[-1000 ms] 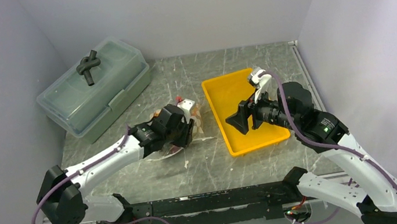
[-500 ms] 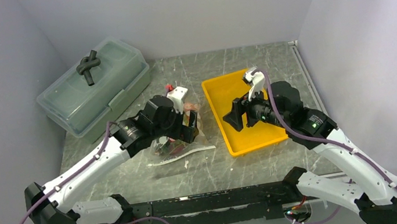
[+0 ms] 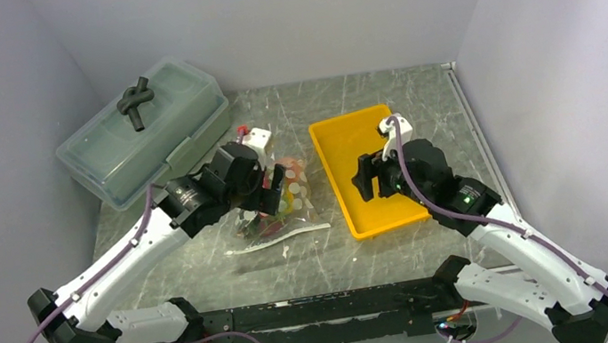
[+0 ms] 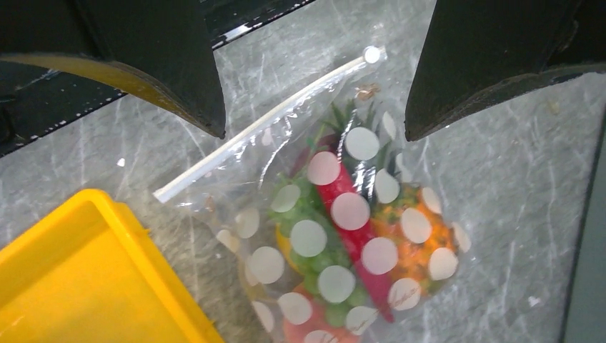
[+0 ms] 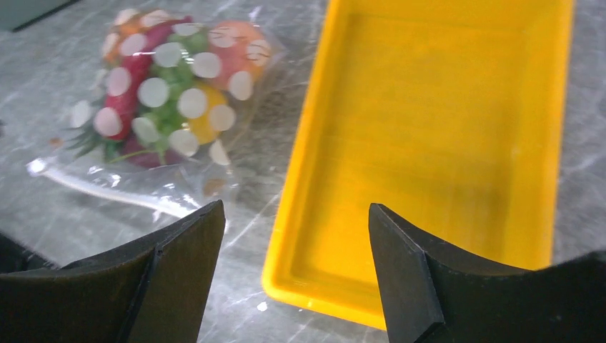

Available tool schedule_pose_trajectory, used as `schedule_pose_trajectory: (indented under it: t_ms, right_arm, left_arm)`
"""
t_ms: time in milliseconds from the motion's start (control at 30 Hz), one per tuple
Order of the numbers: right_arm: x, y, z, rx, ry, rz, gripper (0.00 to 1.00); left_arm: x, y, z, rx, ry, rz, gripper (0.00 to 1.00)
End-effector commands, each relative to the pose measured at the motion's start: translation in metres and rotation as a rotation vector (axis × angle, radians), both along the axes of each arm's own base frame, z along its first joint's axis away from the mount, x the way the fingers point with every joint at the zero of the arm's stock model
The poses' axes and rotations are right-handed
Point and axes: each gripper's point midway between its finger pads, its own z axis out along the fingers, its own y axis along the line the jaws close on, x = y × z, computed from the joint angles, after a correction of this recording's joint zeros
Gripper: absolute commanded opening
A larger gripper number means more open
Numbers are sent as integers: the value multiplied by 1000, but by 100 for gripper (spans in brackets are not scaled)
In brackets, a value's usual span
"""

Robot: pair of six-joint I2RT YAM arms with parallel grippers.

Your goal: Place the food in the zip-top bag and seal the zipper

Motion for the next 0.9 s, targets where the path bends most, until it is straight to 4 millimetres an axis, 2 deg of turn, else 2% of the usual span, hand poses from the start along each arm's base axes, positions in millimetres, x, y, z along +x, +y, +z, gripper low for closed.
schedule_pose_trajectory:
  t_ms: [0, 100, 200, 367, 533, 633, 867]
  right_arm:
    - [17, -30, 4, -15, -78, -191, 79]
    - [20, -38, -4, -40, -67, -223, 81]
    - [22, -46, -10, -53, -44, -249, 81]
    - [28, -66, -11, -30, -32, -304, 83]
    - [30, -73, -7, 38, -30, -335, 86]
    - [30, -69, -9, 90, -16, -317, 86]
    - [25, -67, 0, 168, -100, -293, 86]
  left_arm:
    - [11, 34, 12, -15, -13, 87, 100]
    - [25, 64, 4, -83, 65, 170, 100]
    - [33, 86, 2, -84, 49, 232, 100]
    - [37, 104, 5, -100, 4, 328, 100]
    - [36, 112, 3, -134, -15, 373, 100]
    - [33, 118, 7, -150, -46, 397, 100]
    - [24, 114, 5, -191, -90, 345, 100]
